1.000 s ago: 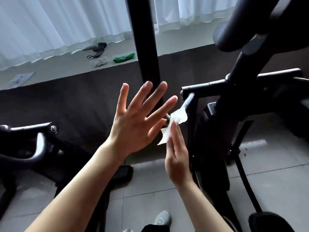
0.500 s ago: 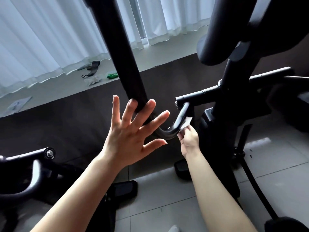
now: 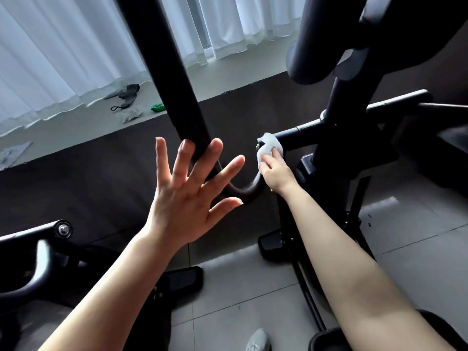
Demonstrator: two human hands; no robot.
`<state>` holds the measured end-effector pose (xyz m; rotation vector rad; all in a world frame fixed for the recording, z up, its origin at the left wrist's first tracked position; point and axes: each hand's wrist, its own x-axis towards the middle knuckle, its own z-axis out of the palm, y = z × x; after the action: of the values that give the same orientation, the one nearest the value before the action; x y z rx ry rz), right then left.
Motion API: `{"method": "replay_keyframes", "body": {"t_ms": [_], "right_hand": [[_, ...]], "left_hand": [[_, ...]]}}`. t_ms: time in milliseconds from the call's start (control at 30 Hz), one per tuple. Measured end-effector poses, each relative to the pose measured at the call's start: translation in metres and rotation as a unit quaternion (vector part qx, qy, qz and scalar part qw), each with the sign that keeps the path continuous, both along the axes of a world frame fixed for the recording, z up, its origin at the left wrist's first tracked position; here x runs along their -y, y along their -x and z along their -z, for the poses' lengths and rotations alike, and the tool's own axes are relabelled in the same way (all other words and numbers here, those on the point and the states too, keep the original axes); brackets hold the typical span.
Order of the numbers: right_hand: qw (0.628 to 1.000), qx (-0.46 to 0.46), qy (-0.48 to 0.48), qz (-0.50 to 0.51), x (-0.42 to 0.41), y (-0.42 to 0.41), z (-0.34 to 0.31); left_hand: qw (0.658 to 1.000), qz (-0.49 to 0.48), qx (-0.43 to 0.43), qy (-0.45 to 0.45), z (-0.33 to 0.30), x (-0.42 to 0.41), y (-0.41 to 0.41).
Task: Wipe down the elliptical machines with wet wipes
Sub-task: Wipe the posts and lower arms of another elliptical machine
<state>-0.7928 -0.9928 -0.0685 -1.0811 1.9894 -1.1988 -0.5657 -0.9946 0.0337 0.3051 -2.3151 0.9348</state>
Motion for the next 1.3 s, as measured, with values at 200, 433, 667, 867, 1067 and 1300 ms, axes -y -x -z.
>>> {"method": "replay_keyframes", "body": {"t_ms": [200, 433, 667, 867, 1067, 1300], "right_hand": [[0.999, 0.000, 0.032, -0.001, -0.002, 0.001, 0.002], [0.954, 0.147, 0.259, 0.004, -0.082, -0.099, 0.009], [0.922, 0.030, 0.387, 0.010, -0.100, -0.151, -0.058], [0.912, -0.222, 0.339, 0.070, -0.088, -0.123, -0.016], [0.911, -0.242, 0.309, 0.130, -0.086, -0.134, -0.029], [0.846, -0.329, 0.365, 0.206, -0.063, -0.165, -0.126]], "left_hand": [[1.000, -0.022, 0.005, 0.007, 0.000, -0.002, 0.001], [0.999, -0.003, 0.003, -0.044, -0.005, -0.016, -0.007], [0.975, 0.011, -0.119, -0.189, 0.018, -0.033, -0.045], [0.960, -0.004, -0.137, -0.245, 0.019, -0.030, -0.065], [0.955, 0.000, -0.134, -0.264, 0.020, -0.026, -0.080], [0.944, 0.043, -0.174, -0.279, 0.011, -0.020, -0.076]]}}
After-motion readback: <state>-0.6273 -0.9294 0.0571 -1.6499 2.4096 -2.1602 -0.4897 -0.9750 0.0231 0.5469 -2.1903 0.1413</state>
